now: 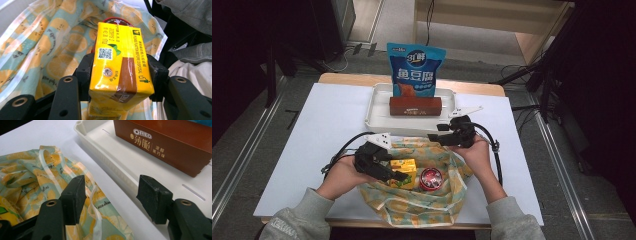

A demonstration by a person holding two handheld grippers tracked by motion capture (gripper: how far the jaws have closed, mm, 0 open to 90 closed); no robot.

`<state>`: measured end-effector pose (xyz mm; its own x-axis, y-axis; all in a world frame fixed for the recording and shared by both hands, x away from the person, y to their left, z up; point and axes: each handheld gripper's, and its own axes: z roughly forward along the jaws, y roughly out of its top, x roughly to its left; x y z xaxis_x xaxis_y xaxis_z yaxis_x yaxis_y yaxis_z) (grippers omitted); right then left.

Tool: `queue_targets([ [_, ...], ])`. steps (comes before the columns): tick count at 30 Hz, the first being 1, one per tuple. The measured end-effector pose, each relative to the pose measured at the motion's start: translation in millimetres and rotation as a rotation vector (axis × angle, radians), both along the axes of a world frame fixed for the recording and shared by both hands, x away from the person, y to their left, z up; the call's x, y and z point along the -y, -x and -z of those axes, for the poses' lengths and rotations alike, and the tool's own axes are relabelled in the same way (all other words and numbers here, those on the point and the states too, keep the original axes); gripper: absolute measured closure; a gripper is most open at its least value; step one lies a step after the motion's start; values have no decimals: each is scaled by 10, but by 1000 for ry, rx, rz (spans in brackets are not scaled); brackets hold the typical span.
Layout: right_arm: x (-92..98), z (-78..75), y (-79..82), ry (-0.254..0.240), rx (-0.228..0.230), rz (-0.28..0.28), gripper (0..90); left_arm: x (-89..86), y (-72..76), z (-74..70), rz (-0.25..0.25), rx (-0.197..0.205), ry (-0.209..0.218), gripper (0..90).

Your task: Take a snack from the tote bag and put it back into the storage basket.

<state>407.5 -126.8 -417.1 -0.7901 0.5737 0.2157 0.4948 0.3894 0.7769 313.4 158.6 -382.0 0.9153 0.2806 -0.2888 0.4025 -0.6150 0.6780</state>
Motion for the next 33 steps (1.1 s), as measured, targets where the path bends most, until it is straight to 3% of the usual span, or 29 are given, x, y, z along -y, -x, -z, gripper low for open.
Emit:
queue_targets([
  [33,7,-42,81,-1,15,-24,389,-225,-59,-228,-84,12,14,505],
])
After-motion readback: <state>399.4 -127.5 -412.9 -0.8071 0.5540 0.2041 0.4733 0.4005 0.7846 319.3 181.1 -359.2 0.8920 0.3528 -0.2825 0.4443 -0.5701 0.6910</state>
